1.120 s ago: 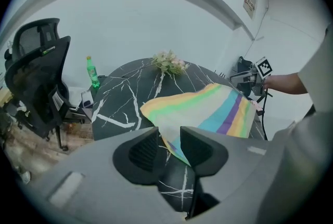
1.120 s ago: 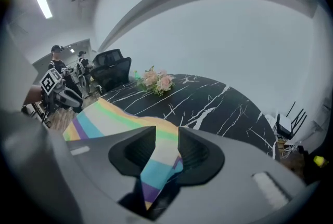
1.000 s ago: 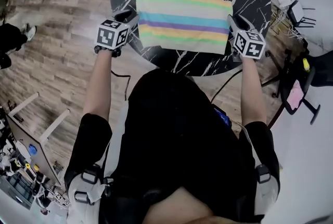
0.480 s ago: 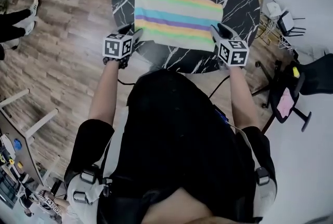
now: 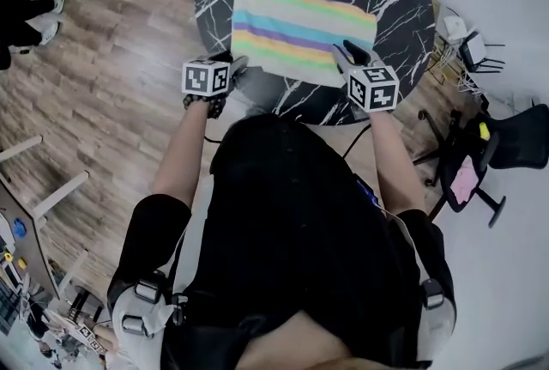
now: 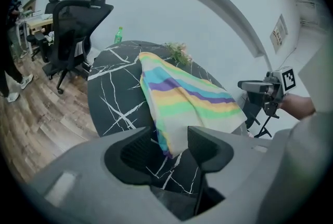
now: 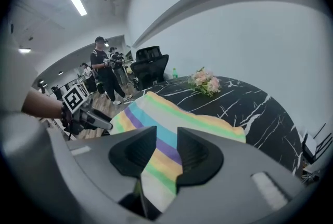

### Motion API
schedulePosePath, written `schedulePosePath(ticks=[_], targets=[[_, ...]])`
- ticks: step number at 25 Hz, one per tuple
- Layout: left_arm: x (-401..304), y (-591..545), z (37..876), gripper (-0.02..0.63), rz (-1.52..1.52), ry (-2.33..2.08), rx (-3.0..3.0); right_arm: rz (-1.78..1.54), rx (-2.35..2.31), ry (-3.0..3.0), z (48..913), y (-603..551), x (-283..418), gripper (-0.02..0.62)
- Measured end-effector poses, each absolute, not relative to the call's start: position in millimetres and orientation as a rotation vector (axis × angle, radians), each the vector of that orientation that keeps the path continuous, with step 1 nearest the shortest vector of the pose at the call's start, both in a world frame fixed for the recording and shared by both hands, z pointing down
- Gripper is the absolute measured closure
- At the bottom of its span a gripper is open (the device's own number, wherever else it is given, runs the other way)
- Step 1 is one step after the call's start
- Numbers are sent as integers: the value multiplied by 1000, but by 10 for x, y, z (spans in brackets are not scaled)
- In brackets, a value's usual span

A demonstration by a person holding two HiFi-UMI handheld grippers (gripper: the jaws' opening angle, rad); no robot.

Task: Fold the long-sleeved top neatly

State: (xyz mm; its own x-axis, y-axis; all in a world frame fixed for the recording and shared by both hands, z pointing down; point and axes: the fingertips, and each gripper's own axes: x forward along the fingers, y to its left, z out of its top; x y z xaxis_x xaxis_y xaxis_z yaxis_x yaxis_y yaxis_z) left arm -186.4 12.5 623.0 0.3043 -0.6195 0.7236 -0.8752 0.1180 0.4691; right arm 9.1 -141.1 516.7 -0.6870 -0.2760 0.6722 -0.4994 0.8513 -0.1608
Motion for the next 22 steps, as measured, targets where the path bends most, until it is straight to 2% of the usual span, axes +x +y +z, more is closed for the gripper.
schedulePosePath(ticks=[2, 4, 7, 9, 15, 22], targets=[[-1839, 123, 6290, 378, 351, -1389, 1585, 431, 528, -2366, 5159, -1366, -46, 466], [-1828, 138, 6340, 404, 374, -1373, 1586, 422, 497, -2370, 5161, -1326, -174, 466], [-1833, 167, 6334, 525, 395, -1333, 1609, 417, 469, -2362, 5207, -1305, -301, 468], [-1849, 182, 6272, 555, 379, -1298, 1625, 418, 455, -2350, 5264, -1309, -342, 469], [-1964, 343, 6085, 584, 396, -1221, 1696, 399, 376, -2329, 5391, -1315, -587, 471], [-2077, 575, 6038, 583, 395, -1228, 1684, 338, 206, -2355, 5328, -1203, -1420, 471]])
